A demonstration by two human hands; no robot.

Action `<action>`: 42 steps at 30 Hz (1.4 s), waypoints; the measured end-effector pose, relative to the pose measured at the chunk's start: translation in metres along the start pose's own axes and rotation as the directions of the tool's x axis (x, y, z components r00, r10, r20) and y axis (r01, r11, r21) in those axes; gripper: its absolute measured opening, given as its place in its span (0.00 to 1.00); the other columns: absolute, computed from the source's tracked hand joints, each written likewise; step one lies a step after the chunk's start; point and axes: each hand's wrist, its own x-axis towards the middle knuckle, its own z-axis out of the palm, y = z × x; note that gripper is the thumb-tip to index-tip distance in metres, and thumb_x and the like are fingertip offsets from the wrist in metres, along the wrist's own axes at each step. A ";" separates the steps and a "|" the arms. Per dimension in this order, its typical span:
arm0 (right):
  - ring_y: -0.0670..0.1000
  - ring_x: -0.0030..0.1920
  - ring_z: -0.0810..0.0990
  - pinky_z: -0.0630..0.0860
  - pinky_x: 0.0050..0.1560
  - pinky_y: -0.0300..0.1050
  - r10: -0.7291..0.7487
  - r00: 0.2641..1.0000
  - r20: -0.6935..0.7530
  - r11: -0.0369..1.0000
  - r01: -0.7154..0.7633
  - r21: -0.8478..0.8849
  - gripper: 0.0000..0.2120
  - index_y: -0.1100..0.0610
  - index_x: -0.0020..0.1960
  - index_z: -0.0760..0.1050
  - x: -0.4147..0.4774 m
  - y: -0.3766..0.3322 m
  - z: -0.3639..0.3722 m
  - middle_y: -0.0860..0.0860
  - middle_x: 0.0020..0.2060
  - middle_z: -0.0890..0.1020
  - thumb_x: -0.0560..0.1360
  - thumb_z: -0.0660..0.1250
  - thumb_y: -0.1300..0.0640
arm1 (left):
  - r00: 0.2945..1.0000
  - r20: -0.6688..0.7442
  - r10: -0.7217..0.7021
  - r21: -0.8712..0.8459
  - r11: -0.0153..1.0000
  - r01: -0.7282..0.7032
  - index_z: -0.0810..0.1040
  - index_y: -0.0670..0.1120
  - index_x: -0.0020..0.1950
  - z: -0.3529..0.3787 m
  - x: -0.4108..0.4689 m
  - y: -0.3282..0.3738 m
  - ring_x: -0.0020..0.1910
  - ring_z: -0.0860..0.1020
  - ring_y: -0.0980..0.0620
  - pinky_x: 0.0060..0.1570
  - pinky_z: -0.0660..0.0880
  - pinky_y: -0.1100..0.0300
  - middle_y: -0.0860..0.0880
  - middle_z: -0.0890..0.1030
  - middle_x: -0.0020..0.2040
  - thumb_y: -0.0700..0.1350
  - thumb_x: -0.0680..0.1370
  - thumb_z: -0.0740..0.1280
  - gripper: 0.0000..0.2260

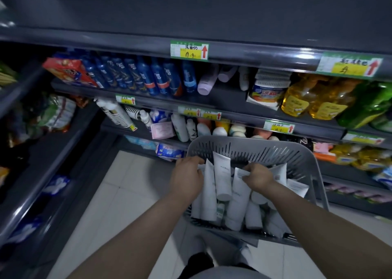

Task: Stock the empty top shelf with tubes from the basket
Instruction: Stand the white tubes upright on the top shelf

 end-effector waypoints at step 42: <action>0.52 0.54 0.81 0.77 0.53 0.50 -0.403 0.841 -0.362 0.901 0.434 0.005 0.10 0.48 0.57 0.79 -0.123 0.011 -0.063 0.48 0.53 0.83 0.77 0.64 0.57 | 0.998 -0.051 -0.042 -0.285 0.958 0.026 0.77 0.43 0.57 -0.018 -0.012 0.050 0.45 0.77 0.50 0.39 0.70 0.62 0.45 0.81 0.50 0.40 0.79 0.63 0.08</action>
